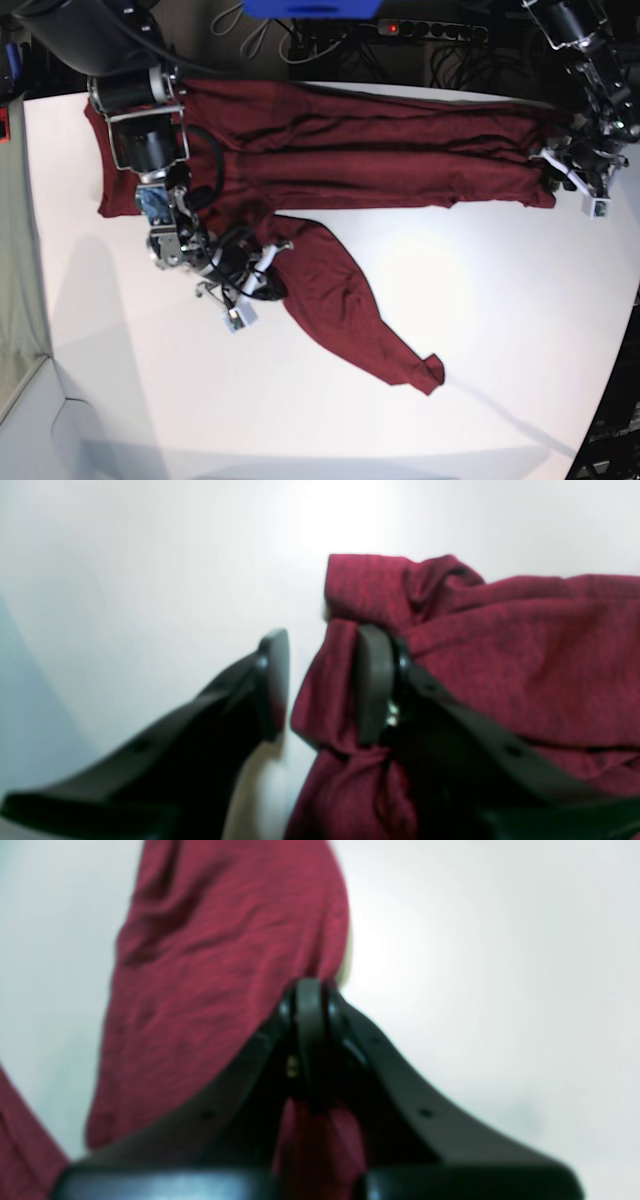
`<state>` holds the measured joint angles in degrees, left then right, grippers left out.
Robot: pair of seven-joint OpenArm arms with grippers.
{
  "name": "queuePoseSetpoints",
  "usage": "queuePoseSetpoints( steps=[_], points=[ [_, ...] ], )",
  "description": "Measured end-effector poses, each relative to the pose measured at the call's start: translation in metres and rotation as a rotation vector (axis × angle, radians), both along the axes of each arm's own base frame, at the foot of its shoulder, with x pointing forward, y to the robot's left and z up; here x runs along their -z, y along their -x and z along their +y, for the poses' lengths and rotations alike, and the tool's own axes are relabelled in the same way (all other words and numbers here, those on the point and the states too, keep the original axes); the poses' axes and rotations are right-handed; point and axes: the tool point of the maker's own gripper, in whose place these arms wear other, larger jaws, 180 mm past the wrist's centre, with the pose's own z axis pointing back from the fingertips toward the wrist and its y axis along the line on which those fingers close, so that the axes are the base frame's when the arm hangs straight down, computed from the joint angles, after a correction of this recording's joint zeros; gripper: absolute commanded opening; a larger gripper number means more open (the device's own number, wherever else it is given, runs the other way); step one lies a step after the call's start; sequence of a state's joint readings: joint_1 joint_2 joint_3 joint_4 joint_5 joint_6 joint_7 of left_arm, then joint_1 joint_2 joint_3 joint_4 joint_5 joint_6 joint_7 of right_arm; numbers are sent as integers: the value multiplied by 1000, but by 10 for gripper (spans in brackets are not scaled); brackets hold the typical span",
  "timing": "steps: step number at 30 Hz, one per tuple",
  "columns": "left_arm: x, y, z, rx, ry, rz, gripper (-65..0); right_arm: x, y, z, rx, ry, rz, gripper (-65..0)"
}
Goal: Layout the t-shirt on the table in an organized manner, then fold the t-shirt properly
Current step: 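Grasp the hanging sleeve with the right gripper and lift it onto the shirt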
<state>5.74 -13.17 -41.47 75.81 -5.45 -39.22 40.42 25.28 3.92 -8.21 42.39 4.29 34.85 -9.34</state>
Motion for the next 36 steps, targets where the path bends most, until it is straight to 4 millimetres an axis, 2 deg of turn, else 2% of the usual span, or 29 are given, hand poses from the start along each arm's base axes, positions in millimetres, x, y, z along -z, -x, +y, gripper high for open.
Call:
queuePoseSetpoints(
  steps=[8,12,15,19,24,28,33,36],
  points=[
    [0,0,0,0,0,0,-429,-20,23,5,-63,91,-60,-650],
    [0,0,0,0,2,-2,-429,-64,15,11,-72,87,-179,-650],
    [0,0,-1,0,2,-1,-429,-81,25,14,-84,108,-216,-650],
    [0,0,-1,1,3,-1,-429,-91,47,15,-97,148,-233,-650],
    [0,0,-1,2,3,-1,-429,-124,66,21,-103,132,-324,-650],
    [1,0,-2,4,4,-1,-429,-124,101,26,-120,132,-313,-650],
    [0,0,-2,5,4,-2,-429,-139,126,39,-148,103,-348,-650],
    [0,-1,-2,5,5,-3,-429,-135,146,43,-160,82,-326,-650]
  ],
)
